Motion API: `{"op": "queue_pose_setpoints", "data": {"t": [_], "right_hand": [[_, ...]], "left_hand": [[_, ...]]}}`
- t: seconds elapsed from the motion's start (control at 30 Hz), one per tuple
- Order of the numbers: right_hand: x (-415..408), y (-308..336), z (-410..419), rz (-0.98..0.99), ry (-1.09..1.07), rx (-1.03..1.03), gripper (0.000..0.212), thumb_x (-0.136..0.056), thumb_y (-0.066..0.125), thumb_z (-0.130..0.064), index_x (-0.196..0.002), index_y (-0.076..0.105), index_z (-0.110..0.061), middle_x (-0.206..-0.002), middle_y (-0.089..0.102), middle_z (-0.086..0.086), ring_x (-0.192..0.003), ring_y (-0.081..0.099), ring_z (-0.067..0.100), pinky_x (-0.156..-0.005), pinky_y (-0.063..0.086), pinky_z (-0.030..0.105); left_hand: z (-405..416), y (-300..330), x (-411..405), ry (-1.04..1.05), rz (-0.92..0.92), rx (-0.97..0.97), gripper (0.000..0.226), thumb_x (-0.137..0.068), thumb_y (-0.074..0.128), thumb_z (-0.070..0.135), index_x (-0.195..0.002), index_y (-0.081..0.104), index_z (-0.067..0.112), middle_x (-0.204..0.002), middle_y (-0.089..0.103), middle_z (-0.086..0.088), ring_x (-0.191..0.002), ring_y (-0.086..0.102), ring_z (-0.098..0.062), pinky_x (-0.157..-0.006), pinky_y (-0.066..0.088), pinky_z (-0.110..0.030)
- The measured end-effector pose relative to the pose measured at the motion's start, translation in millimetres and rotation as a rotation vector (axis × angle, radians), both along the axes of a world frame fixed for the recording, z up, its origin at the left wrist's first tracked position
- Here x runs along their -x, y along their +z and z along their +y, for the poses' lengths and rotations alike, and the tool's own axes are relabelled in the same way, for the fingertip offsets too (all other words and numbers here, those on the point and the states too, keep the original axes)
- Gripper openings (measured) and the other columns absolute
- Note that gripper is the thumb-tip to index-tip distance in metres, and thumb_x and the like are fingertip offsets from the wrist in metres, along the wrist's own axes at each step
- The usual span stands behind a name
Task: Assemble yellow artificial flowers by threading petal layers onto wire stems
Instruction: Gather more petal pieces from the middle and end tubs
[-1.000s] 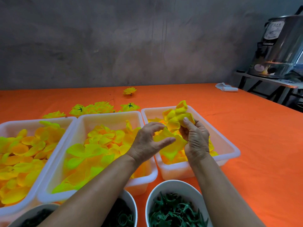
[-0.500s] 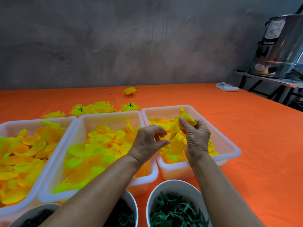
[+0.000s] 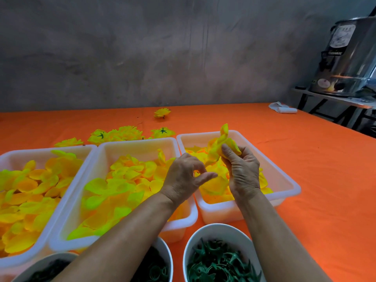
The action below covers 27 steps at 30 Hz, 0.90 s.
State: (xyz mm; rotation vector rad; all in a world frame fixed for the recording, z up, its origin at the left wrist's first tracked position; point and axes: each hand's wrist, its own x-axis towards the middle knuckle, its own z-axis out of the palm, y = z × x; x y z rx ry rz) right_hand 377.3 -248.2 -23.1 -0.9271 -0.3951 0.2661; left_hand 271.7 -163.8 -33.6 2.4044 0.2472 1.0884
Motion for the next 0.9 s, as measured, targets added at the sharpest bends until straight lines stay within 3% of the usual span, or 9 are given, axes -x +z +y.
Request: {"op": "queue_pose_setpoints", "data": {"t": [0.1, 0.2, 0.33, 0.6, 0.7, 0.8, 0.9], "right_hand": [[-0.2, -0.8, 0.6, -0.016, 0.010, 0.043, 0.016, -0.075, 0.070, 0.002, -0.074, 0.058, -0.008, -0.068, 0.059, 0.004, -0.067, 0.053, 0.016, -0.068, 0.046, 0.027], [4.1, -0.9, 0.7, -0.098, 0.090, 0.108, 0.023, -0.063, 0.076, -0.009, -0.070, 0.054, -0.009, -0.070, 0.056, 0.010, -0.073, 0.050, 0.022, -0.071, 0.041, 0.037], [9.3, -0.8, 2.6, -0.186, 0.207, 0.162, 0.030, -0.054, 0.077, -0.015, -0.059, 0.048, -0.015, -0.061, 0.053, 0.005, -0.067, 0.046, 0.018, -0.066, 0.040, 0.033], [10.9, 2.0, 1.8, -0.190, 0.315, 0.228, 0.024, -0.058, 0.075, -0.020, -0.062, 0.052, -0.016, -0.055, 0.061, -0.005, -0.051, 0.056, 0.006, -0.052, 0.047, 0.018], [9.2, 2.3, 0.2, -0.148, 0.332, 0.230, 0.021, -0.056, 0.076, -0.022, -0.065, 0.057, -0.017, -0.059, 0.063, -0.005, -0.055, 0.058, 0.007, -0.055, 0.048, 0.018], [5.9, 1.2, -0.7, -0.075, 0.318, 0.204, 0.022, -0.057, 0.074, -0.019, -0.074, 0.060, -0.015, -0.064, 0.064, -0.003, -0.060, 0.059, 0.011, -0.060, 0.049, 0.025], [5.4, 1.2, -0.9, -0.090, 0.314, 0.258, 0.020, -0.060, 0.074, -0.019, -0.072, 0.058, -0.015, -0.063, 0.064, -0.001, -0.058, 0.059, 0.012, -0.057, 0.050, 0.026]], "left_hand": [[3.0, 1.6, -1.0, 0.129, -0.121, -0.037, 0.032, -0.069, 0.080, 0.028, -0.058, 0.064, 0.003, -0.062, 0.063, -0.011, -0.069, 0.056, -0.029, -0.064, 0.040, -0.036], [4.5, 3.9, 0.0, 0.180, -0.212, -0.032, 0.032, -0.068, 0.080, 0.031, -0.068, 0.062, 0.004, -0.068, 0.062, -0.009, -0.071, 0.055, -0.027, -0.064, 0.042, -0.035], [4.6, 5.8, 2.3, 0.098, -0.216, 0.065, 0.028, -0.071, 0.081, 0.023, -0.085, 0.065, 0.004, -0.078, 0.062, -0.008, -0.072, 0.057, -0.022, -0.058, 0.048, -0.036], [1.3, 8.1, 2.6, 0.031, -0.165, 0.320, 0.013, -0.080, 0.072, 0.008, -0.074, 0.064, -0.001, -0.068, 0.058, -0.009, -0.065, 0.051, -0.017, -0.061, 0.042, -0.035], [4.0, 8.6, 1.6, 0.068, -0.205, 0.417, 0.014, -0.084, 0.067, 0.005, -0.072, 0.059, 0.006, -0.063, 0.052, -0.002, -0.062, 0.046, -0.016, -0.060, 0.040, -0.036], [11.9, 8.7, 1.6, 0.122, -0.299, 0.568, 0.015, -0.089, 0.060, 0.005, -0.076, 0.054, 0.003, -0.065, 0.049, -0.009, -0.064, 0.047, -0.022, -0.060, 0.048, -0.044], [12.8, 7.3, 1.6, 0.108, -0.314, 0.633, 0.012, -0.089, 0.059, 0.001, -0.079, 0.053, 0.002, -0.067, 0.048, -0.011, -0.058, 0.049, -0.014, -0.049, 0.050, -0.032]]}}
